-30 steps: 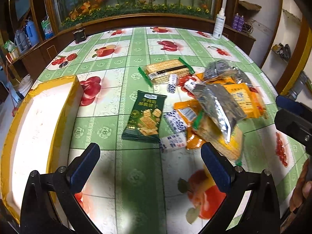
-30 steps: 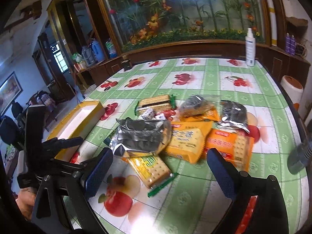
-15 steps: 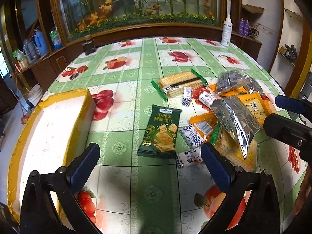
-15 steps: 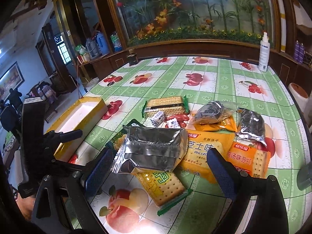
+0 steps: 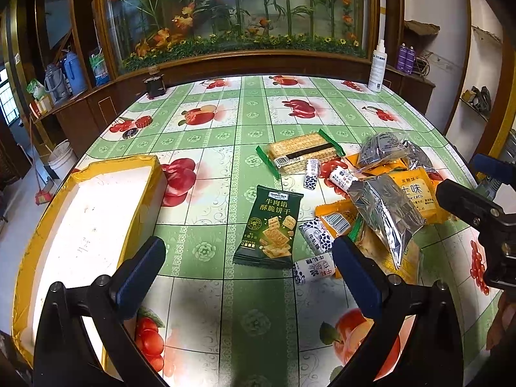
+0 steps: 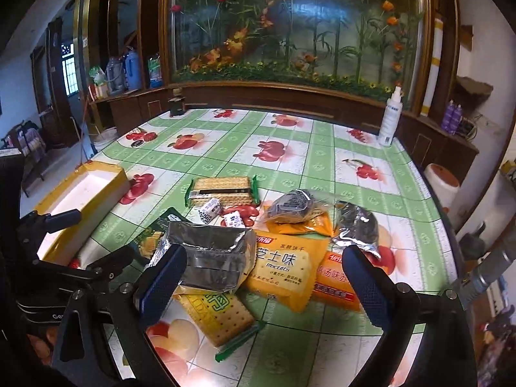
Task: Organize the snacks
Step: 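Move both tools toward the pile of snack packs, then grasp the silver foil bag with the right tool while the left tool reaches the green biscuit bag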
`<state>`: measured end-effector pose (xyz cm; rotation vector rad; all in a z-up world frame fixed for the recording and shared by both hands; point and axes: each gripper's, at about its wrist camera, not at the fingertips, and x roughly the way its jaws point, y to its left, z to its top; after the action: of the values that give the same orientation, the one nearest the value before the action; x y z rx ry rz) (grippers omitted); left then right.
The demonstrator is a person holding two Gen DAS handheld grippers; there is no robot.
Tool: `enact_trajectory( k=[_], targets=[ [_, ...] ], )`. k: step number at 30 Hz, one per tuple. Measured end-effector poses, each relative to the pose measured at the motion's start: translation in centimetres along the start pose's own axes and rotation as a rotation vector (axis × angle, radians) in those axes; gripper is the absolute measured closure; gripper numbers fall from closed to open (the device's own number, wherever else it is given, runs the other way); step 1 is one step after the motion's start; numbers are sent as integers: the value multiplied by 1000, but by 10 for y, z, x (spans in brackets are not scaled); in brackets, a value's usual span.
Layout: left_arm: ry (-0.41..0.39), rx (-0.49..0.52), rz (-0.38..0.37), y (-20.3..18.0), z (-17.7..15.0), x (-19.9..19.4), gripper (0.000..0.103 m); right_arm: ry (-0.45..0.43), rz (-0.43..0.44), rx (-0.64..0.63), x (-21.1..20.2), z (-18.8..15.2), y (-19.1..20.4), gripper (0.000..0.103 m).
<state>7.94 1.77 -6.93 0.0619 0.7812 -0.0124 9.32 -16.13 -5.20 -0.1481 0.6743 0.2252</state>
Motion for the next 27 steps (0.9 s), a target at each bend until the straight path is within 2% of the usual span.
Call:
enact_trajectory(
  k=[10, 12, 14, 15, 20, 27],
  targets=[
    [12, 9, -3, -2, -1, 1, 0, -7, -12, -8, -7, 0, 4, 5],
    [24, 10, -3, -2, -1, 4, 0, -7, 47, 15, -7, 0, 2, 5],
    [42, 7, -14, -1, -2, 11, 0, 16, 226, 83, 0, -1, -4, 5],
    [54, 6, -20, -1, -3, 14, 0, 31, 273, 108, 6, -2, -7, 5],
    [102, 8, -40, 0, -4, 30, 0, 128, 321, 136, 44, -8, -4, 5],
    [145, 46, -53, -6, 7, 57, 0, 162, 354, 153, 71, -3, 0, 6]
  ],
)
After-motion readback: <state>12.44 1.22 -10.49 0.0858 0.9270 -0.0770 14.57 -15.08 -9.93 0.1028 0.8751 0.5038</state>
